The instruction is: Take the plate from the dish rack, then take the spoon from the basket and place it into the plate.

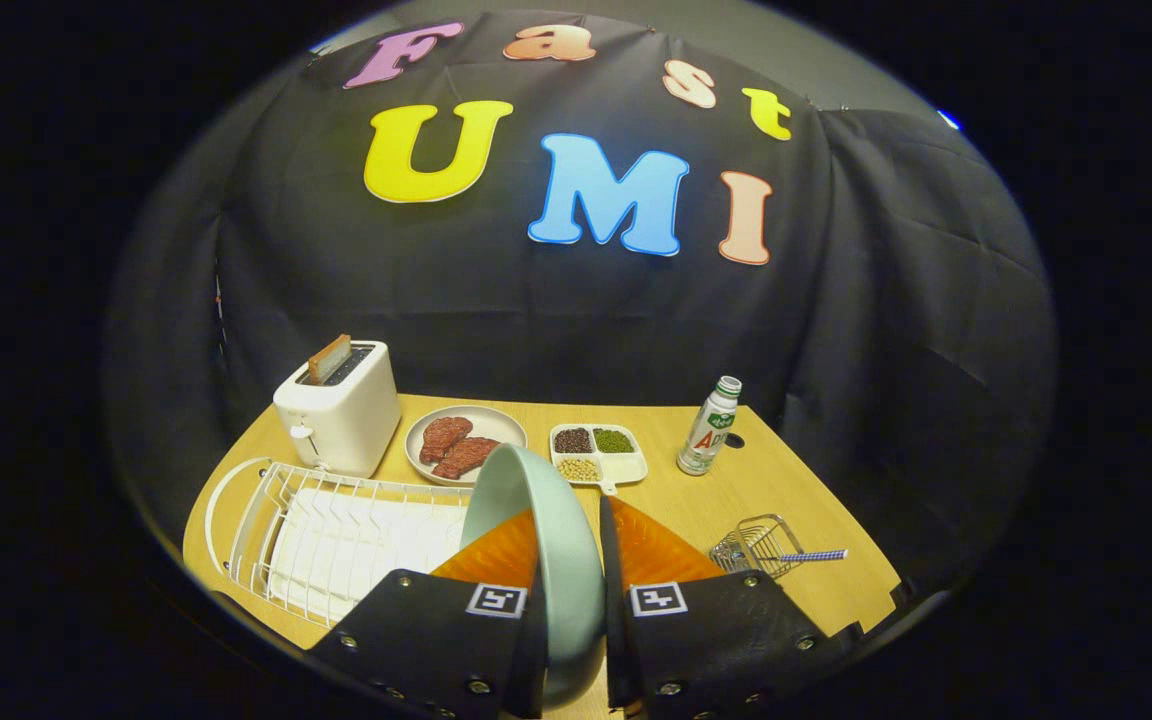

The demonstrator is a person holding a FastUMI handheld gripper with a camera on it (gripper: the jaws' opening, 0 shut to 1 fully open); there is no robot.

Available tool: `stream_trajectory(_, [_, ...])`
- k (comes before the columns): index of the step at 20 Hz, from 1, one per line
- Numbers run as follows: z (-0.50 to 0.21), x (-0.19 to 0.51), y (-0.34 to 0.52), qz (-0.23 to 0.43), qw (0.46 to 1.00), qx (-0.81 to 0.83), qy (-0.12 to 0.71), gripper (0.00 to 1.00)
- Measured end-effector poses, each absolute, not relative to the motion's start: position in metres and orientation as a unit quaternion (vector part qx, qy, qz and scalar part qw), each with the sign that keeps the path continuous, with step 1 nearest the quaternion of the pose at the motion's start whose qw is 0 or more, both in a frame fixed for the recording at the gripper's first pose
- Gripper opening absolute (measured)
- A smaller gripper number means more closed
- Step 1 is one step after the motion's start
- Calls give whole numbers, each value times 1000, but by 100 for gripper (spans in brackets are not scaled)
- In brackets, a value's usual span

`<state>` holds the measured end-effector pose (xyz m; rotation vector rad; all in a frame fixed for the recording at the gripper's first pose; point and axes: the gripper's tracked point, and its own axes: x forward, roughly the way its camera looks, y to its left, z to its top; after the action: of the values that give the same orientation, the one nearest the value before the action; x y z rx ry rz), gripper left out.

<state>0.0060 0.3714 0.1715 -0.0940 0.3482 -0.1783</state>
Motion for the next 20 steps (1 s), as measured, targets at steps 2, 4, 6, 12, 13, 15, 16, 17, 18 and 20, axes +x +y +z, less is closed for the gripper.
stream_trajectory(2, [171,-15,361,-92,980,-38,174,24])
stream_trajectory(4, [169,-35,350,-97,979,-38,174,24])
stream_trajectory(6, [161,-58,342,-96,978,-34,180,23])
stream_trajectory(12, [117,-120,320,-95,970,-35,222,24])
stream_trajectory(13, [107,-129,318,-93,968,-33,231,24])
stream_trajectory(15, [88,-142,314,-88,965,-26,248,24])
stream_trajectory(16, [79,-148,313,-85,963,-21,256,24])
stream_trajectory(17, [68,-152,312,-81,961,-15,265,24])
stream_trajectory(18, [60,-155,311,-77,959,-9,272,24])
stream_trajectory(20, [45,-157,311,-64,957,6,283,24])
